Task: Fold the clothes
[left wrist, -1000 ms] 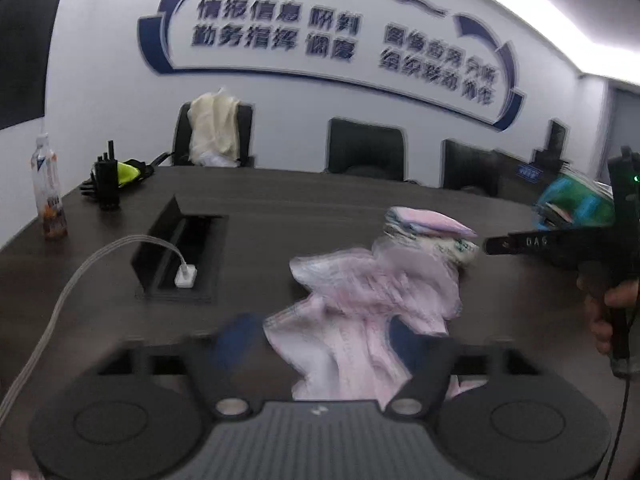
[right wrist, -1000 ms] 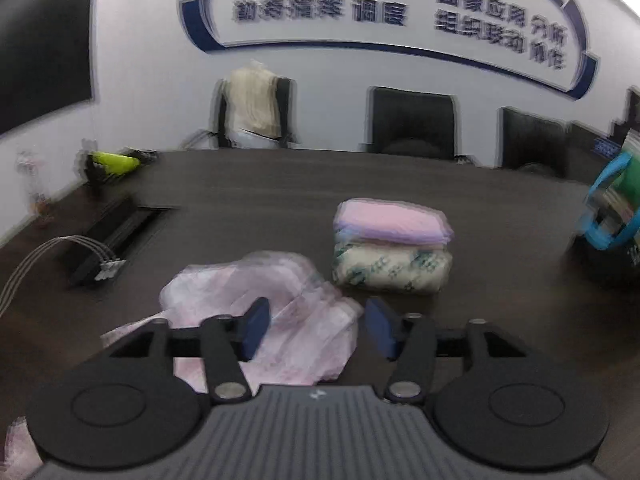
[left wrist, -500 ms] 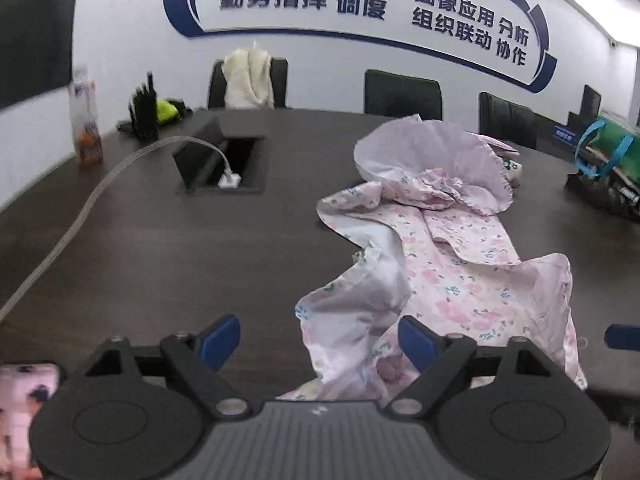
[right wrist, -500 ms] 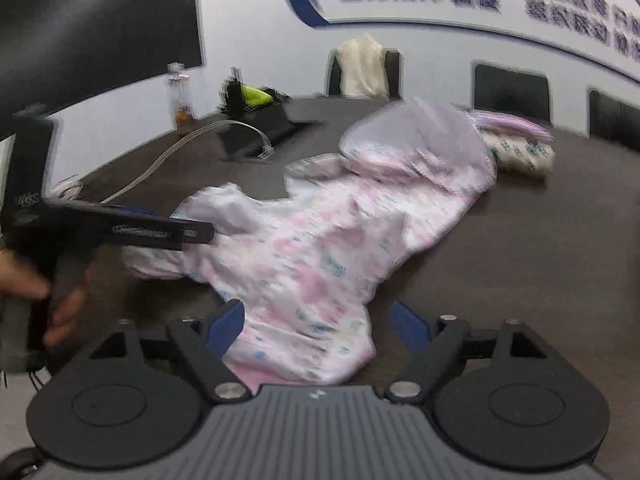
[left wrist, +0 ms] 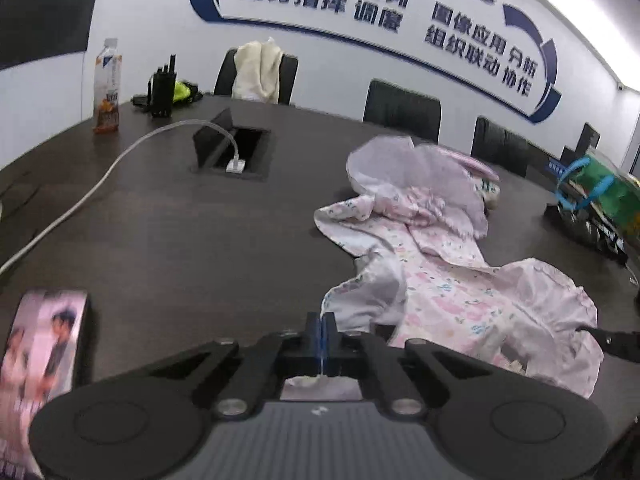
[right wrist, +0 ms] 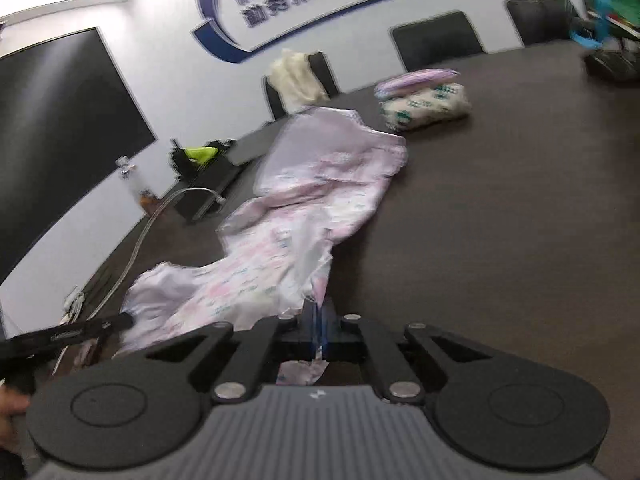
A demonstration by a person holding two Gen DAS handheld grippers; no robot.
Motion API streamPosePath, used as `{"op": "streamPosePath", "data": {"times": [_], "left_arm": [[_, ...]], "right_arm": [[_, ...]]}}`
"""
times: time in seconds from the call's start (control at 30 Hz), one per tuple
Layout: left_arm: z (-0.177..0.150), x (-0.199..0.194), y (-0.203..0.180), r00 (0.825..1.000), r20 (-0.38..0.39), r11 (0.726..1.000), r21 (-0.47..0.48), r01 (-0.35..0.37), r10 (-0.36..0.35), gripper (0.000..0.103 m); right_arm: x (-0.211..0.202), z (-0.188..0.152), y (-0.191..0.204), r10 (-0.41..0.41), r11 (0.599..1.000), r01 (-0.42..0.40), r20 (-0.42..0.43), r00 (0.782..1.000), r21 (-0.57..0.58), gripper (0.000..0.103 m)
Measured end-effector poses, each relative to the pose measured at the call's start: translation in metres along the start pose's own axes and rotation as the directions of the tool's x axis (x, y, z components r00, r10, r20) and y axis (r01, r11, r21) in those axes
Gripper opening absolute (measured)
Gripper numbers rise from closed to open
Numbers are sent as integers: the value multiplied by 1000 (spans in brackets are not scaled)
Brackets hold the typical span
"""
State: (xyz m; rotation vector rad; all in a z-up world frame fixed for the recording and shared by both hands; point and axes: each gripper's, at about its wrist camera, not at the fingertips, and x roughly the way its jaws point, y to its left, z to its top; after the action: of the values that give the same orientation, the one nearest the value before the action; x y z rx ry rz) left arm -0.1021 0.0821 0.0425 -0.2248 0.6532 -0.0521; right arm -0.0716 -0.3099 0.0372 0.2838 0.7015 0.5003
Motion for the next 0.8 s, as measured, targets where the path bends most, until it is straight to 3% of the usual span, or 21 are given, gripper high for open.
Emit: {"op": "streamPosePath", "data": {"times": [0.1,0.13,0.2,0.23,0.27,0.33,0.4,0.43,0.5,0.57,0.7,0.77,0.8], "left_arm": [[-10,-14,4,1000,-6,1000,-25,-9,9,3],[-13,-15,5,1000,2,999,-23,-28,28,11],[-14,-19,5,998,10,999,0,-54,54,28],[-14,-22,4,999,17,999,4,-45,45,30],[-14,-25,4,999,27,1000,1,-22,22,31],[-13,-36,1,998,68,1000,-12,18,-17,33],[-16,-50,-9,987,145,998,33,61,-65,36],[-19,-53,-17,983,151,991,97,93,-107,48],[-26,-50,-32,977,96,961,221,168,-193,59],[-34,-41,-41,967,9,926,291,242,-255,59],[-43,-26,-40,978,-50,923,322,209,-204,58],[-46,-22,-37,982,-60,924,332,187,-177,54],[-47,-22,-36,981,-69,920,339,195,-182,46]], "right_arm": [[-10,-9,-13,-118,993,118,7,993,17,6],[-13,-11,-16,-120,992,120,12,993,25,9],[-21,-15,-18,-81,996,80,35,996,30,27],[-24,-16,-16,-37,999,36,41,998,9,51],[-26,-18,-12,-2,1000,3,42,999,-24,64],[-34,-21,1,38,993,-33,39,999,-112,65],[-44,-28,16,71,973,-55,68,995,-223,65],[-50,-31,23,92,957,-65,82,992,-281,65],[-61,-40,39,147,912,-90,114,983,-401,65],[-69,-45,50,213,876,-144,100,972,-461,65],[-46,-56,58,148,858,-126,6,989,-498,64],[-33,-65,59,102,833,-98,-23,995,-545,55],[-27,-68,60,81,818,-84,-32,996,-569,50]]}}
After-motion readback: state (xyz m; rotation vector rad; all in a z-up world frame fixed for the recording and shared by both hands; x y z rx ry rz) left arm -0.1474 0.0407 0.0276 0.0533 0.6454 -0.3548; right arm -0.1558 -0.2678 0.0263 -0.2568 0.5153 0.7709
